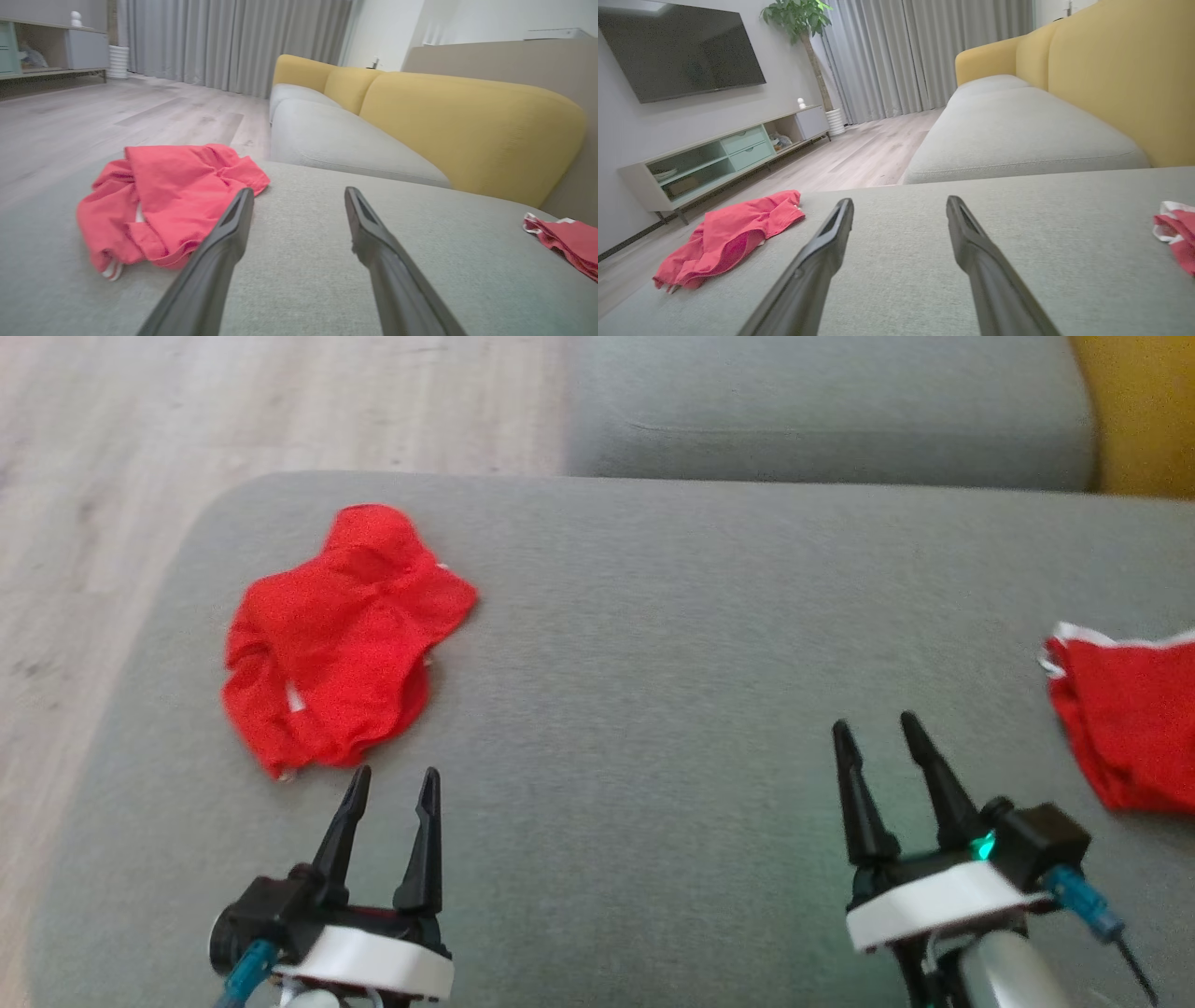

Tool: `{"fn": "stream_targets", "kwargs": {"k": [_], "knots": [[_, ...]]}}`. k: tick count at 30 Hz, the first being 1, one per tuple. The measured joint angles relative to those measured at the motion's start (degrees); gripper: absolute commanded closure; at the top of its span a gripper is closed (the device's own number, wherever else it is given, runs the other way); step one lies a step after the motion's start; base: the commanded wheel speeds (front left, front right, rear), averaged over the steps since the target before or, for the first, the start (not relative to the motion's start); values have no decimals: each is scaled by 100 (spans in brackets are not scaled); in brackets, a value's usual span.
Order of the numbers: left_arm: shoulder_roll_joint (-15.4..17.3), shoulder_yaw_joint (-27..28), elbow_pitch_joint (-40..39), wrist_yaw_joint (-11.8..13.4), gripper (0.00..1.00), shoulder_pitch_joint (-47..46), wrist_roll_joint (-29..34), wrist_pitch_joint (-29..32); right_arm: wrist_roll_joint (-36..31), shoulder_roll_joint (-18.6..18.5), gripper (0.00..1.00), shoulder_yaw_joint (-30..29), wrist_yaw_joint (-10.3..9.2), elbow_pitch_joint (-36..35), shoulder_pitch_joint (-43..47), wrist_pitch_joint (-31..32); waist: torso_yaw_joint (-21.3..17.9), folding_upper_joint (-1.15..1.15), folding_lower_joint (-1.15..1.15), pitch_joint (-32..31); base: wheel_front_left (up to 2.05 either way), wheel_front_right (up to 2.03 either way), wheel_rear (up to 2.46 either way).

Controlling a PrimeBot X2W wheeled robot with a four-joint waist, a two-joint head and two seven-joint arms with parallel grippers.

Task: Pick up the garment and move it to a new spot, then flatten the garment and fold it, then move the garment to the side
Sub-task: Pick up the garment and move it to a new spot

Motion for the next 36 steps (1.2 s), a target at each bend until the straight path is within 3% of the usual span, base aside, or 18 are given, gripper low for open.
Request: {"fn": "stream_targets", "kwargs": {"k": [12,19,30,36], "knots": [[1,37,37,0,0,301,97,0,307,1,0,530,0,125,229,1,1103,0,0,-249,0,0,0],[31,32,56,0,0,377,97,0,455,1,0,690,0,149,327,1,1526,0,0,-360,0,0,0],[73,9,-34,0,0,311,97,0,417,1,0,699,0,208,301,1,1433,0,-1,-122,0,0,0],[458,-536,578,0,0,-745,97,81,218,0,0,688,-1,207,-10,1,1223,0,1,334,0,0,0]]}}
